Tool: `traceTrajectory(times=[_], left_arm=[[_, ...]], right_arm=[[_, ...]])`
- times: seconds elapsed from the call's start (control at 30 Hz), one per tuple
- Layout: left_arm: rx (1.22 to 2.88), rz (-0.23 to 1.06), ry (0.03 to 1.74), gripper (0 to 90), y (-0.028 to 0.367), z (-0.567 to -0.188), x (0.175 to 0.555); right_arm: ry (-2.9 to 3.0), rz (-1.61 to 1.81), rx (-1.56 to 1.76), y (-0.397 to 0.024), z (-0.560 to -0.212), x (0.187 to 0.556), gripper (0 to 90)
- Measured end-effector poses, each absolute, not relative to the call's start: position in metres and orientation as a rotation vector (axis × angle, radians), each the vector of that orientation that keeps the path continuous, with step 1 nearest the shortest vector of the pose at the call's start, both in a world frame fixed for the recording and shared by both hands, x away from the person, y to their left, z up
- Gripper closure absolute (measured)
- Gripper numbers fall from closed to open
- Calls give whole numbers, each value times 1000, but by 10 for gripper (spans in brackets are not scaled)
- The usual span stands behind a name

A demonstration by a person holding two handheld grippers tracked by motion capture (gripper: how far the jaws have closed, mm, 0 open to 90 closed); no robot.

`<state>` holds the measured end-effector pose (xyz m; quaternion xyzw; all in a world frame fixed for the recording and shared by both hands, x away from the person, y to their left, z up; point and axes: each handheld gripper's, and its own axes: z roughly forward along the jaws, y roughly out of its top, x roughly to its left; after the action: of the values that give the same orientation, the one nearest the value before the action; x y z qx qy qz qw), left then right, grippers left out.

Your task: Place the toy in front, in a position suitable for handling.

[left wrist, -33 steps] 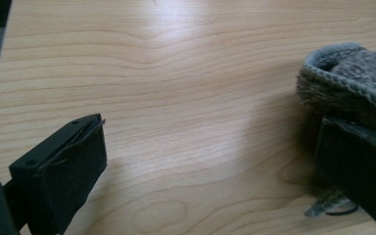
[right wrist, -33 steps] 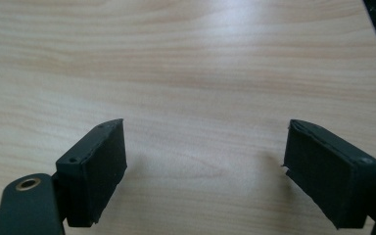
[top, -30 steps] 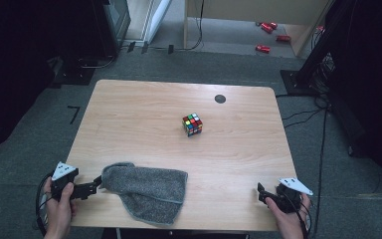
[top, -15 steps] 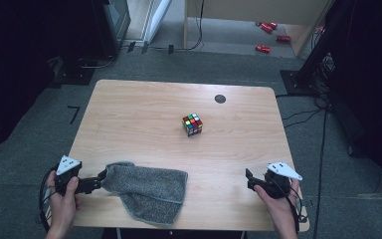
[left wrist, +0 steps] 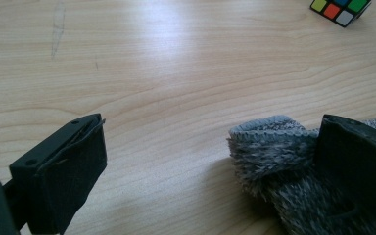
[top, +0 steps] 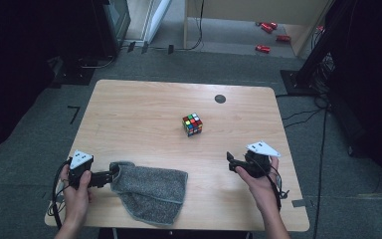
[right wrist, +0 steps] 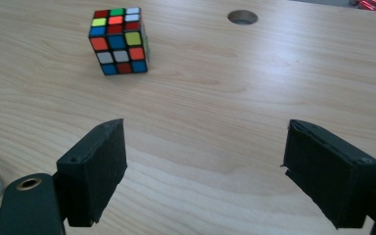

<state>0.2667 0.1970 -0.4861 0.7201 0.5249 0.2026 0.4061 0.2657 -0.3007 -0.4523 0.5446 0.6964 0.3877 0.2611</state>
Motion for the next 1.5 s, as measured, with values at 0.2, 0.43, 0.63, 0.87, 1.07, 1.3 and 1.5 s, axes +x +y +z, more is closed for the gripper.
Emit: traceTrajectory(times=[0.2, 0.43, 0.63, 0.87, 1.07, 1.3, 1.5], left_arm=[[1784, 468, 1308, 0, 201, -489, 265], [1774, 427, 1307, 0, 210, -495, 265], [1751, 368, 1326, 0, 218, -504, 268], [1759, 346, 1311, 0, 217, -508, 266], [1757, 331, 1310, 0, 218, -509, 264], [1768, 314, 1307, 0, 217, -510, 265], [1781, 310, 1296, 0, 215, -511, 265]], right_arm=[[1934, 1117, 1405, -279, -450, 283, 136], [1953, 1132, 1378, -251, -451, 307, 132], [2005, 1130, 1348, -226, -461, 326, 128], [2054, 1092, 1366, -203, -487, 356, 123], [2076, 1062, 1386, -194, -500, 366, 97], [2012, 1103, 1462, -189, -509, 384, 94], [1993, 1067, 1489, -181, -514, 402, 111]])
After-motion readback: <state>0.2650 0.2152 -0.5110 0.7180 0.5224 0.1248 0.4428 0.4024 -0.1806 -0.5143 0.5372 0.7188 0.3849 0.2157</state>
